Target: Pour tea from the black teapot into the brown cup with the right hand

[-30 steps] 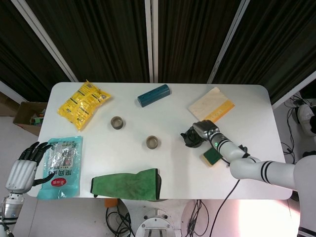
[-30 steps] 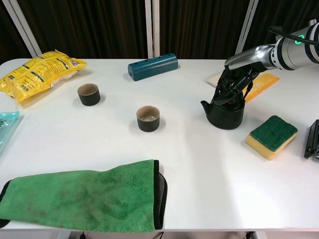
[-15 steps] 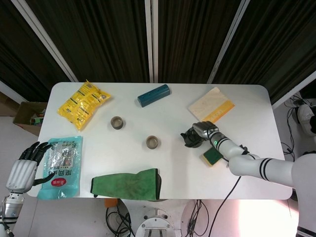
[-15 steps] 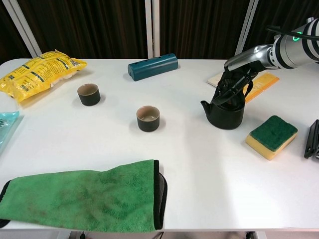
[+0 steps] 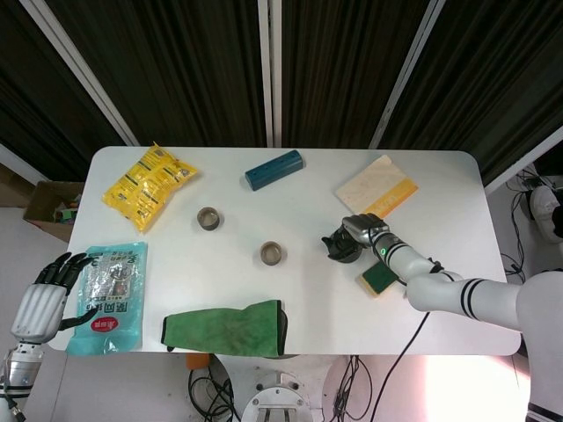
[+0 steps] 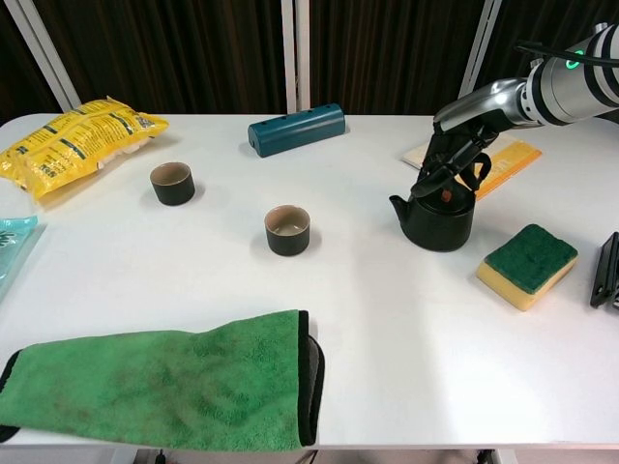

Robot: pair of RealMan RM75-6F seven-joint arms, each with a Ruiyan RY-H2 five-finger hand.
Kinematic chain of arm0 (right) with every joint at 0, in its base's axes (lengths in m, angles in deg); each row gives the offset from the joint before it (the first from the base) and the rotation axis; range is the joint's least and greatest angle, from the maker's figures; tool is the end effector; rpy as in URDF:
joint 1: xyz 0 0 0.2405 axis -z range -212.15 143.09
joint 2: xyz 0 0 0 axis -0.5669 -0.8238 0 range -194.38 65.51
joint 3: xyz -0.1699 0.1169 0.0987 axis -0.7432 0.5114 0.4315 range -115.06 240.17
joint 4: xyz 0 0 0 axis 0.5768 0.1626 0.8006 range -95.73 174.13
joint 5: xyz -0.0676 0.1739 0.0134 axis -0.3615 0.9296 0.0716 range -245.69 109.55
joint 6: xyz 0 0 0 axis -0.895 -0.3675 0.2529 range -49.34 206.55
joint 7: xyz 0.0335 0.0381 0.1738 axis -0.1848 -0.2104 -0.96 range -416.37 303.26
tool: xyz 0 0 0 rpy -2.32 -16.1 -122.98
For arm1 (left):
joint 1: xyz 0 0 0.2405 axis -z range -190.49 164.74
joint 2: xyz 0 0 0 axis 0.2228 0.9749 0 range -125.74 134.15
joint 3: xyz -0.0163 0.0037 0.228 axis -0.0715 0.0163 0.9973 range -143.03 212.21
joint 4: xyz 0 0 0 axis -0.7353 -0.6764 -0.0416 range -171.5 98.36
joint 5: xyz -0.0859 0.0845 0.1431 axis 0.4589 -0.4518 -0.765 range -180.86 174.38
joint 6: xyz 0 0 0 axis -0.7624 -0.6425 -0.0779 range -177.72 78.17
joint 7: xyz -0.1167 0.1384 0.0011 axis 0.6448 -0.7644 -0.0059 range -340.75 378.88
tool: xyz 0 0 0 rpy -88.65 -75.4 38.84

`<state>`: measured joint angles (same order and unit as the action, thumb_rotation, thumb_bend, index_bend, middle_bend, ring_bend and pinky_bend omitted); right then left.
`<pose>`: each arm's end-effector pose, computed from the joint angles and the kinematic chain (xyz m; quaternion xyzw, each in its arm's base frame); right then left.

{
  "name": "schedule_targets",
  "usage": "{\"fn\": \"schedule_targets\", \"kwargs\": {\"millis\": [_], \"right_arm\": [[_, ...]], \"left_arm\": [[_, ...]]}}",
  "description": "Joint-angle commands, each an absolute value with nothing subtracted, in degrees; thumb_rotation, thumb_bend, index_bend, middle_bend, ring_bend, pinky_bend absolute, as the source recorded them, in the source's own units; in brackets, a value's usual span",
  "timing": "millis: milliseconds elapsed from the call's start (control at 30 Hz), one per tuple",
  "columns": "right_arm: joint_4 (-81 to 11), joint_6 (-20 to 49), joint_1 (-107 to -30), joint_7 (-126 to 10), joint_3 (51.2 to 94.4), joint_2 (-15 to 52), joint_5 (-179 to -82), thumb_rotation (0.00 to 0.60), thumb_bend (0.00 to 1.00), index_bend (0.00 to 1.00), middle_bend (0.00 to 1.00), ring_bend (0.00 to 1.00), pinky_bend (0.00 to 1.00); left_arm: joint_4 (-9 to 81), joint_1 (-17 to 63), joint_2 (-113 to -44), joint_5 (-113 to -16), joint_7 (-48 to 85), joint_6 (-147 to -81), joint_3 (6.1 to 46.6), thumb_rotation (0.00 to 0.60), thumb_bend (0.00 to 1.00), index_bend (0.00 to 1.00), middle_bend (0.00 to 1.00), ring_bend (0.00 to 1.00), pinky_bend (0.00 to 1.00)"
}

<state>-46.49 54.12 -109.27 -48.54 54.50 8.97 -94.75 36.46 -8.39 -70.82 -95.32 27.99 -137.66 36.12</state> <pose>-0.1219 -0.3893 -0.0002 0.7733 -0.5189 0.1468 0.3333 -0.3043 0.2000 0.1271 -0.6280 -0.3791 -0.3980 0.5508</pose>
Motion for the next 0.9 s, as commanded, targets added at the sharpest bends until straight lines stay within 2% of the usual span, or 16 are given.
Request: {"fn": "schedule_targets", "kwargs": {"millis": [33,600,900], "right_arm": [[-46.6,54.0,-109.4,-48.8,54.3,9.0,-94.7,0.312,0.18,0.69,0.63,0.57,0.36],[-47.2,53.7,-110.1,-49.9,53.3,8.6,-95.0,0.31,0.18,0.79,0.71,0.64,0.49],[-46.9,53.6,-110.0,-50.6,53.4,8.9,-95.4,0.31,0.18,0.82,0.74,0.67,0.51]], "left_arm": [[36.4,-8.4,-70.8,-95.3,28.0,-137.7,36.1,0.6,0.09,0.16,0.13,0.09,0.21],[35.9,-8.4,-71.1,-95.2,28.4,-137.5,36.1,0.6,0.09,0.16,0.13,0.09,0.21],[35.7,-8.4,-71.2,-95.0,28.6,-137.5,36.2,0.6,0.09,0.16,0.13,0.09,0.21]]}}
